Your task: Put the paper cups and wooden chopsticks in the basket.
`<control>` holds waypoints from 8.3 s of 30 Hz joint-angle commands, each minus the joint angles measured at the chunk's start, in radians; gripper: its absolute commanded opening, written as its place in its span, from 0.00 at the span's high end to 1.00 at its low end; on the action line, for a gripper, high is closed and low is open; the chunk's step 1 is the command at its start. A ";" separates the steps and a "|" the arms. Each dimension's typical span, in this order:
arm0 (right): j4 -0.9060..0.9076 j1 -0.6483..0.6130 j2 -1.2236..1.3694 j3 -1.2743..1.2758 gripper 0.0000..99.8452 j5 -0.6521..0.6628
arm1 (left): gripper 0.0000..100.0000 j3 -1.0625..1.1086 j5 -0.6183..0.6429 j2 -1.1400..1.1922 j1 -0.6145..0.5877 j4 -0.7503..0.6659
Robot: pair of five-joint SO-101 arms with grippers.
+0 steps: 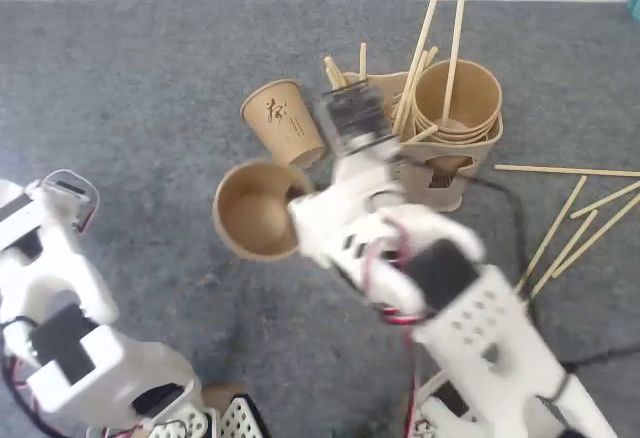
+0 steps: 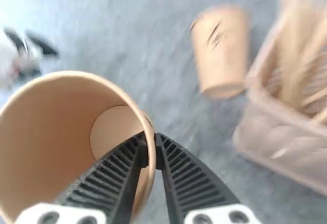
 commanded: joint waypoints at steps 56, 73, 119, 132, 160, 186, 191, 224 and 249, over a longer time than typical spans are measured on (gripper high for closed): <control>0.148 1.785 0.427 -0.087 0.99 0.568 | 0.82 0.507 -0.410 -0.588 0.287 -0.221; -0.061 1.888 0.417 0.109 0.70 0.730 | 0.82 0.555 -0.594 -0.598 0.500 -0.180; 0.369 2.009 -0.038 -0.089 0.66 0.724 | 0.81 -2.135 -0.371 1.145 0.779 0.815; 0.366 2.018 -0.038 -0.087 0.66 0.730 | 0.82 -2.130 -0.382 1.092 0.778 1.003; 0.364 2.009 -0.038 -0.089 0.66 0.724 | 0.82 -0.611 -0.597 -0.017 1.000 0.999; 0.489 1.405 -0.025 -0.623 0.66 0.233 | 0.82 0.047 -0.606 -0.908 0.848 0.595; 0.355 1.122 -0.008 -0.621 0.66 0.043 | 0.81 0.401 -0.554 -1.060 0.720 0.267; -0.357 0.605 0.630 -0.626 0.66 0.003 | 0.81 0.727 -0.307 -1.069 0.606 -0.255; -0.349 0.604 0.397 -0.647 0.99 0.057 | 0.82 0.728 -0.308 -1.065 0.606 -0.255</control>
